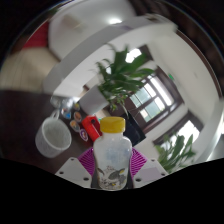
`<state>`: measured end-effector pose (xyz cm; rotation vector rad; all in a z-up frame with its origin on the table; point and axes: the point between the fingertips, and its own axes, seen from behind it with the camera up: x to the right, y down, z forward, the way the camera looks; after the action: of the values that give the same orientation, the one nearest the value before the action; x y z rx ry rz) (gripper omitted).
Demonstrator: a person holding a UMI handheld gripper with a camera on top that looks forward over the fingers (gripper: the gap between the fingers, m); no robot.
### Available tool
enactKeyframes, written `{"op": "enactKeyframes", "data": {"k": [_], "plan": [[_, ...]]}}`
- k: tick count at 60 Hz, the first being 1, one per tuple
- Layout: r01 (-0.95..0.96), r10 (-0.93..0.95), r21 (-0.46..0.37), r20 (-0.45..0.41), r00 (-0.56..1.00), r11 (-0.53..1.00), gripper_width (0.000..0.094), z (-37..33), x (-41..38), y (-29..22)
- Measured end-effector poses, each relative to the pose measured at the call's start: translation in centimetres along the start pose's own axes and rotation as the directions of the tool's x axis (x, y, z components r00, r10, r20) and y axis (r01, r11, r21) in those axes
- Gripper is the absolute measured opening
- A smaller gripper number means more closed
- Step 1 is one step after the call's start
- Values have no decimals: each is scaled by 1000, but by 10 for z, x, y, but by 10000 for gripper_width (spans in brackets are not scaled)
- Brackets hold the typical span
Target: Pour water
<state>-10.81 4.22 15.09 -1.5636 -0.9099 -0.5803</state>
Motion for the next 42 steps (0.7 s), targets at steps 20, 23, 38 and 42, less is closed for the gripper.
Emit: {"op": "enactKeyframes", "data": {"k": [20,23,38,42], "plan": [[-778,776,-66,170,608,624,414,3,-8,46],[-799,795,-67,177,580,598,413,5,-12,56],[-790,780,-13,169,603,613,427,15,-40,74],[-787,777,-6,157,609,617,425,12,-38,71]]}}
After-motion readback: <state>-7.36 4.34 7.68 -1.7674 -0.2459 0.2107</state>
